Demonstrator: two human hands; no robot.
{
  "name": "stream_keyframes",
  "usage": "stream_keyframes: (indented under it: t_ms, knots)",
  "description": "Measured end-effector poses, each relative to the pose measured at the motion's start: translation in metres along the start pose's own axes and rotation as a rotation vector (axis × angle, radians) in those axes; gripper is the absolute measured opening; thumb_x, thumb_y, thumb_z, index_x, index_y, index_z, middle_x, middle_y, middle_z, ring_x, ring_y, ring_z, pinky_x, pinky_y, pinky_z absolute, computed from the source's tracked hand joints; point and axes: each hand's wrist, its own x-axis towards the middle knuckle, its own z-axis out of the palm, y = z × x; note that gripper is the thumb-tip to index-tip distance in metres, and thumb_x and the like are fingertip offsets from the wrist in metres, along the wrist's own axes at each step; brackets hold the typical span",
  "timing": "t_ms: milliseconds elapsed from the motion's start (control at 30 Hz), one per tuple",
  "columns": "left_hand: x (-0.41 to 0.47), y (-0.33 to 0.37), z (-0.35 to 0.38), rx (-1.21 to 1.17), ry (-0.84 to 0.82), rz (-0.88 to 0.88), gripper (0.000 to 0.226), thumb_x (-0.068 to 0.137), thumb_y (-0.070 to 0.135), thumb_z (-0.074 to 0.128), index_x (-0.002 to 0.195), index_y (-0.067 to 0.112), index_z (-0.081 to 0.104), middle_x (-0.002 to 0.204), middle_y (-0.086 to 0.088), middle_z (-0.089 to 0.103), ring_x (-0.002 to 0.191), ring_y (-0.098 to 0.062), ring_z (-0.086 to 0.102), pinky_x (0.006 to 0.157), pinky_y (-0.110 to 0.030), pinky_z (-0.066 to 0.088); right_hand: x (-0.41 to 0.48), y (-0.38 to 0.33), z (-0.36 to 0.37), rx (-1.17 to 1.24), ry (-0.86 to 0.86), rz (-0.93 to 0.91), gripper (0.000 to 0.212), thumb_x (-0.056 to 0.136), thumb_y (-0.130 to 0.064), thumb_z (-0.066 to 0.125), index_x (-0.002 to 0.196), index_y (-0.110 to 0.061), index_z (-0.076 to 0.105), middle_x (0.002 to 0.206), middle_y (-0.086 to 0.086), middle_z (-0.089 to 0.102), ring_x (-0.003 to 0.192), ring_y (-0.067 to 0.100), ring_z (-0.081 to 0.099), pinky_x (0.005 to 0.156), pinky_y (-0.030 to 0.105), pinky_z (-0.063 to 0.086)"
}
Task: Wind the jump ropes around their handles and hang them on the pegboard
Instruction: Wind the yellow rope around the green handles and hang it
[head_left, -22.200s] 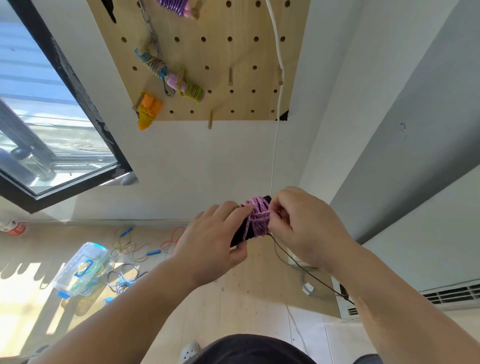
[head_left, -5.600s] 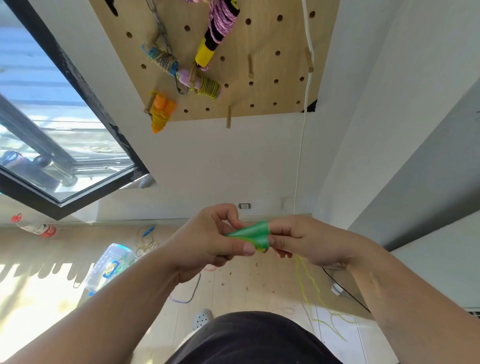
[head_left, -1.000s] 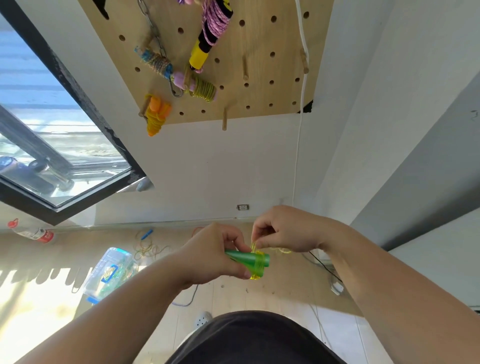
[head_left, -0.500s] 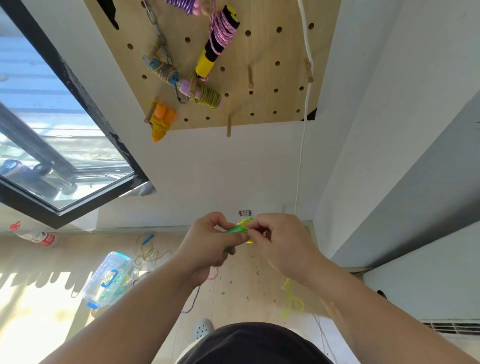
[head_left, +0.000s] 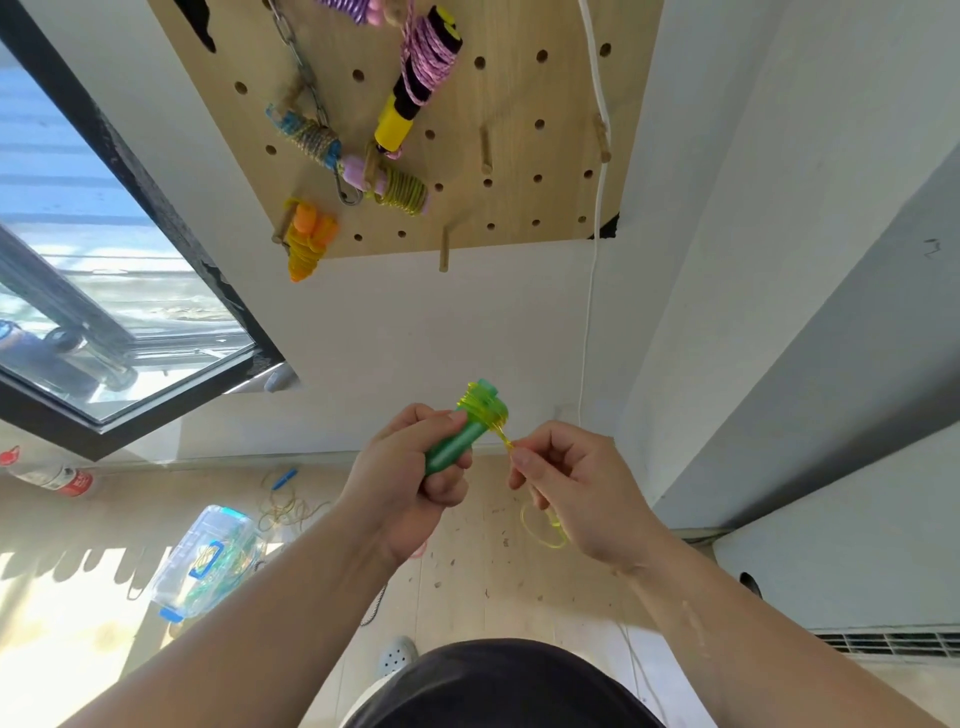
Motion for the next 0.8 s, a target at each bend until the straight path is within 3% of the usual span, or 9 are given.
stream_keyframes:
  t_ms: [100, 200, 333, 467, 600, 667, 800]
  knots:
    - [-0.009, 0.006, 0.001, 0.027, -0.074, 0.012, 0.032, 0.09, 0.005, 0.062, 0.064, 0.014, 0.045, 0.06, -0.014, 0.05, 0.036, -0.014, 0.027, 0.042, -0.022, 0.021, 0.001, 0.006, -0.007, 0.043, -0.07, 0.036, 0.017, 0.099, -0.013, 0.063, 0.083, -0.015, 0.067, 0.072, 0.003, 0.069, 0.058, 0.015, 0.048, 0.057, 0.027, 0.041]
    - [-0.02, 0.009, 0.004, 0.051, -0.18, -0.002, 0.023, 0.079, 0.005, 0.066, 0.07, 0.013, 0.046, 0.061, -0.015, 0.049, 0.033, -0.012, 0.033, 0.04, -0.021, 0.022, 0.004, 0.012, -0.016, -0.071, -0.157, 0.021, 0.02, 0.099, -0.023, 0.064, 0.08, -0.022, 0.071, 0.069, -0.002, 0.066, 0.067, 0.023, 0.058, 0.064, 0.035, 0.045]
    - [-0.025, 0.004, 0.001, 0.152, -0.28, -0.041, 0.019, 0.072, -0.005, 0.072, 0.072, 0.011, 0.062, 0.065, -0.015, 0.054, 0.045, -0.019, 0.049, 0.039, -0.021, 0.028, 0.012, 0.016, -0.021, -0.24, -0.292, 0.023, 0.019, 0.099, -0.027, 0.064, 0.085, -0.033, 0.075, 0.069, -0.001, 0.063, 0.067, 0.013, 0.055, 0.066, 0.03, 0.044]
    - [-0.025, -0.007, -0.008, 0.427, -0.326, -0.091, 0.022, 0.078, -0.007, 0.077, 0.074, 0.011, 0.065, 0.069, -0.016, 0.058, 0.051, -0.022, 0.052, 0.041, -0.022, 0.028, 0.029, 0.006, -0.033, -0.432, -0.426, 0.015, 0.008, 0.09, -0.026, 0.072, 0.085, -0.021, 0.077, 0.081, 0.008, 0.07, 0.071, 0.02, 0.059, 0.067, 0.032, 0.046]
    - [-0.017, -0.016, -0.019, 0.842, -0.276, -0.042, 0.018, 0.084, -0.002, 0.077, 0.081, 0.009, 0.064, 0.073, -0.013, 0.065, 0.056, -0.019, 0.057, 0.045, -0.023, 0.034, 0.041, -0.004, -0.03, -0.623, -0.544, 0.043, 0.013, 0.09, -0.033, 0.075, 0.09, -0.02, 0.077, 0.079, 0.002, 0.07, 0.067, 0.004, 0.054, 0.064, 0.023, 0.043]
    - [-0.01, -0.023, -0.024, 1.014, -0.231, 0.023, 0.02, 0.081, 0.006, 0.081, 0.077, 0.02, 0.067, 0.076, -0.009, 0.069, 0.058, -0.017, 0.06, 0.049, -0.025, 0.042, 0.043, -0.005, -0.017, -0.691, -0.514, 0.04, 0.017, 0.091, -0.035, 0.074, 0.09, -0.018, 0.076, 0.072, -0.005, 0.066, 0.063, 0.003, 0.052, 0.061, 0.02, 0.041]
    - [0.001, -0.033, -0.029, 1.14, -0.048, 0.142, 0.023, 0.07, 0.025, 0.083, 0.068, 0.031, 0.061, 0.077, -0.008, 0.071, 0.061, -0.017, 0.06, 0.059, -0.041, 0.054, 0.04, -0.001, 0.005, -0.755, -0.364, 0.048, 0.021, 0.094, -0.035, 0.068, 0.087, -0.016, 0.074, 0.08, 0.001, 0.071, 0.075, 0.02, 0.064, 0.07, 0.035, 0.052]
